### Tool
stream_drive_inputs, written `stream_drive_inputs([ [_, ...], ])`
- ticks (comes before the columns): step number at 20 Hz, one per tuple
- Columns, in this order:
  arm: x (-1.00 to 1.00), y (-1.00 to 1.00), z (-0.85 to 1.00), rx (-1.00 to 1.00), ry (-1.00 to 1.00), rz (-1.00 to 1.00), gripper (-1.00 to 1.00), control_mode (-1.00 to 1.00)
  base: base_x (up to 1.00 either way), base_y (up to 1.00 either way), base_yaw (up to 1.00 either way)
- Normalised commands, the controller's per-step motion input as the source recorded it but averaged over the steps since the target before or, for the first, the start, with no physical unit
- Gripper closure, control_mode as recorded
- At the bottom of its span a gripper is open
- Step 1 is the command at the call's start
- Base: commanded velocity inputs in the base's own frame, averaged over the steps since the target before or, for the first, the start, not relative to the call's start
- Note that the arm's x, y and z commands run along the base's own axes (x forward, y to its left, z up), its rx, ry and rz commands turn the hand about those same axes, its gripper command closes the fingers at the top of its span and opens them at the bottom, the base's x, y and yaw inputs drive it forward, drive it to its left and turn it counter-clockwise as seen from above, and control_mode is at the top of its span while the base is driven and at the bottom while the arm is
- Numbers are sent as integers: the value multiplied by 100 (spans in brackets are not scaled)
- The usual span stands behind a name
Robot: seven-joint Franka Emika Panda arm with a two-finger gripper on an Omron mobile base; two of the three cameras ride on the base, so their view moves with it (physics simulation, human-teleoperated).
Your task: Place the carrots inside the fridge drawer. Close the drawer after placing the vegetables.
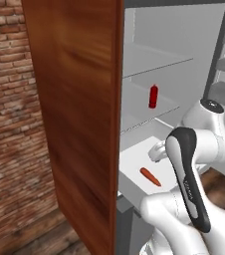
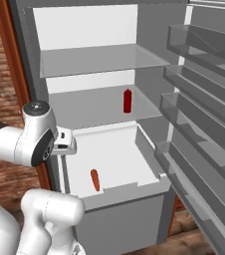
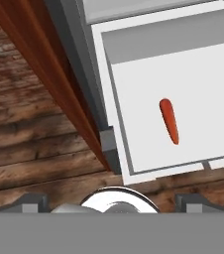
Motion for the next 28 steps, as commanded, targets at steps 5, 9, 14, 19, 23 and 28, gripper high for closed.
stream_drive_inputs([
  [5, 0, 0, 0, 0, 0, 0, -100, 100, -99, 0, -7],
  [9, 0, 0, 0, 0, 0, 0, -100, 100, -100, 0, -18],
  [14, 0, 0, 0, 0, 0, 0, -100, 100, -100, -16, -23],
  [19, 0, 0, 0, 0, 0, 0, -100, 100, -100, -9, -26],
  [23, 0, 0, 0, 0, 0, 0, -100, 100, -100, -13, -30],
  [28, 0, 0, 0, 0, 0, 0, -100, 100, -100, -33, -32],
])
